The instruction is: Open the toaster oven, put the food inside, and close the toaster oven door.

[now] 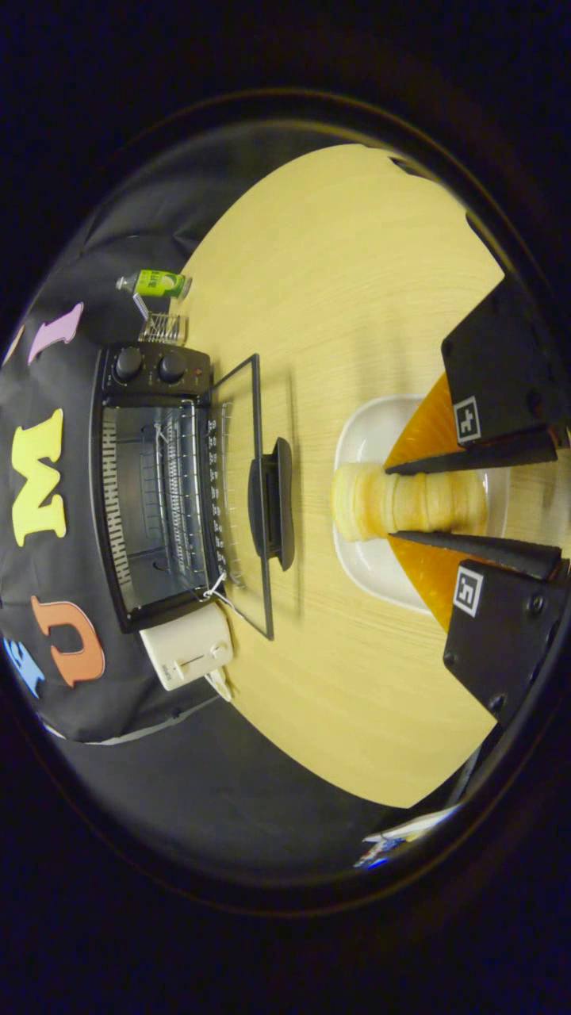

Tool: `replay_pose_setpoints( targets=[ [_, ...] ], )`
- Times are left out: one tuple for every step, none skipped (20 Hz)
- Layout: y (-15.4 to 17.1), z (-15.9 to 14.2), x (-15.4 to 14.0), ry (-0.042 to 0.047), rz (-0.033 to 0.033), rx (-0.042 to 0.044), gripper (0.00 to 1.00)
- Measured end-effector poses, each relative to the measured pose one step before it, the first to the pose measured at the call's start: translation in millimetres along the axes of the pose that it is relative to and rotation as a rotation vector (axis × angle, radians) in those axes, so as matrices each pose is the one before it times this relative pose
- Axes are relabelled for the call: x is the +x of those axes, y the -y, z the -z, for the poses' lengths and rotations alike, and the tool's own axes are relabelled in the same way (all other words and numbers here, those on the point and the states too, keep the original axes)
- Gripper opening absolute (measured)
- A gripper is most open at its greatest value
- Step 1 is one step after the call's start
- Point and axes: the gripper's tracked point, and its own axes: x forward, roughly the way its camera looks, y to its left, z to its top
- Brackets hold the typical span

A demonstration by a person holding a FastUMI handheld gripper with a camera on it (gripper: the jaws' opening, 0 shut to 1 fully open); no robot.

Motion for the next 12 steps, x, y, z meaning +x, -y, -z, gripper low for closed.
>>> replay_pose_setpoints(
  targets=[
    [-1.61,-5.85,-2.59,0.01673,-0.00069,0.0031,0.42],
    [-2.04,-4.85,-2.35,0.0116,-0.00305,-0.00096,0.42],
    [-3.71,-4.54,-2.57,0.01453,-0.00661,0.0005,0.41],
    [-2.77,-6.12,-2.95,0.01808,-0.00651,0.00158,0.4],
    [-4.02,-5.8,-3.22,0.01802,-0.01295,-0.00112,0.4],
    [-3.94,-7.33,-1.76,0.01433,-0.0153,-0.00297,0.4],
    [0.28,-7.9,-1.94,0.01931,-0.00222,0.00379,0.4],
    [0.12,-10.21,-0.9,0.01904,-0.00268,0.00056,0.4],
    [0.72,-9.65,-1.41,0.02243,0.00274,0.00141,0.4],
    [1.14,-10.94,-1.06,0.0227,0.00195,0.00249,0.4],
    [0.43,-9.51,-0.14,0.02032,-0.00082,0.00657,0.4],
    [0.21,-10.35,-0.28,0.01817,-0.00427,0.0135,0.4]
  ],
)
